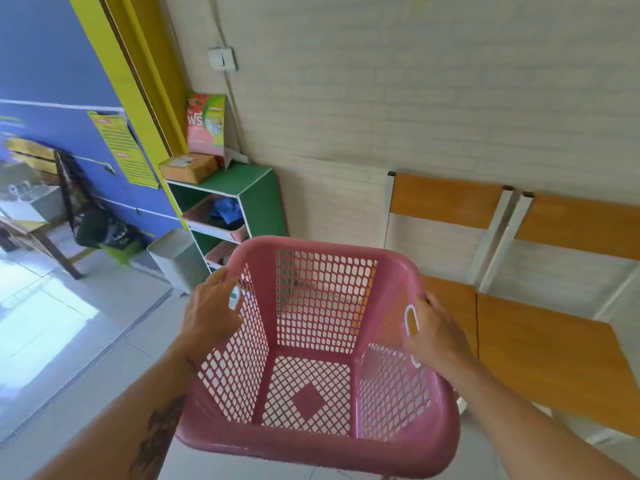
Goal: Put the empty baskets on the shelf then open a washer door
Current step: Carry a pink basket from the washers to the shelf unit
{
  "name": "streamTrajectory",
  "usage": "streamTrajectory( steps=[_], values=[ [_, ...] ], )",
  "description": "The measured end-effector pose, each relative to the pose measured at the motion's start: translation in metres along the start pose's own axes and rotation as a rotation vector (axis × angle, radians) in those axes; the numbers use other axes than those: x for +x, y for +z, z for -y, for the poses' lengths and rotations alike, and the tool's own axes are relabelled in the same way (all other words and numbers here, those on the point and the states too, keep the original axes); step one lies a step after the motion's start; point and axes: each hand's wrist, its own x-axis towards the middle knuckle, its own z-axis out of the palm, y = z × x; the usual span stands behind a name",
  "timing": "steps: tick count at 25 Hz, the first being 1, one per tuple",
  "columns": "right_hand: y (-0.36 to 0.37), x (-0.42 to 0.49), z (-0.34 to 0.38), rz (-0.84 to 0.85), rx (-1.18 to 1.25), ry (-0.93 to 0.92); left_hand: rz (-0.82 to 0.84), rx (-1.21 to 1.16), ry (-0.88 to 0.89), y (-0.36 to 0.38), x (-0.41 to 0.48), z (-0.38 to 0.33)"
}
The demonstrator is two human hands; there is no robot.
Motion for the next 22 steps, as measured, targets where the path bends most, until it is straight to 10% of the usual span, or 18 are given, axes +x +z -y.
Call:
streamTrajectory(
  steps=[22],
  values=[
    [0.309,0.311,0.045,0.142,-0.305,0.313,0.365,-0.174,-0.044,0.314,0.340,0.185]
  ],
)
